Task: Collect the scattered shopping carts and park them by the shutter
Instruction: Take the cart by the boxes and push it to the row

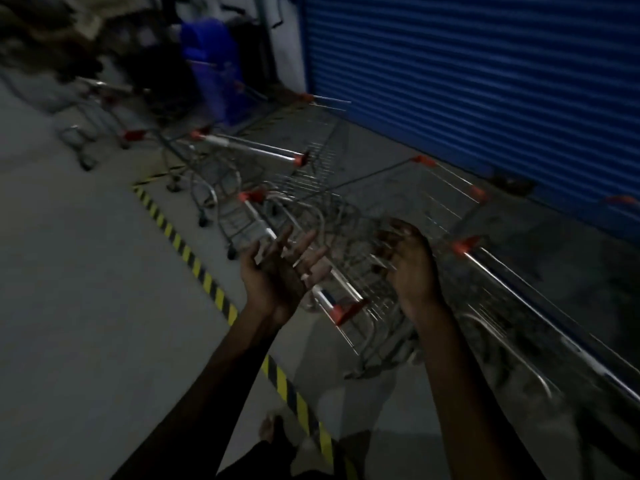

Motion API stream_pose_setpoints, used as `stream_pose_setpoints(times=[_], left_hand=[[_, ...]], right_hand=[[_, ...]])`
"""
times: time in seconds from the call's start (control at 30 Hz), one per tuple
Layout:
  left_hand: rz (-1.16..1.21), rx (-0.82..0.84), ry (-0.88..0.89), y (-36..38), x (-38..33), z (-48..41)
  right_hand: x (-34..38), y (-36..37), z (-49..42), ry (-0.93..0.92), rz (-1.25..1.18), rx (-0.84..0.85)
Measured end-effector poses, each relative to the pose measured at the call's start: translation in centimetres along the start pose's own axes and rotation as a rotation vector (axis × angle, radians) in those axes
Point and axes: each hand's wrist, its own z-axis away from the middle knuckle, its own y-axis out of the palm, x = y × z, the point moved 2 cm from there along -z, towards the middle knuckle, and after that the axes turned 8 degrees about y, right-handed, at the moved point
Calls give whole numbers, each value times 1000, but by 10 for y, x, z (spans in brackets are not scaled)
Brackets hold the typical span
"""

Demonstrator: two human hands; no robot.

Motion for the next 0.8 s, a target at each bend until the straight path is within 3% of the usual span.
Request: stream_pose_setpoints(times=[0.2, 0.43, 0.63, 0.8], left_hand=[[195, -114, 215, -73, -102, 14], [303, -178, 420, -180, -249, 19], [267, -298, 567, -262, -353, 39], [211, -362, 562, -311, -399, 43]], right_hand=[[-41, 132, -12, 169, -94, 200], [-103, 304, -40, 294, -12, 416], [-154, 438, -53, 324, 97, 573], [-197, 514, -65, 390, 114, 679]])
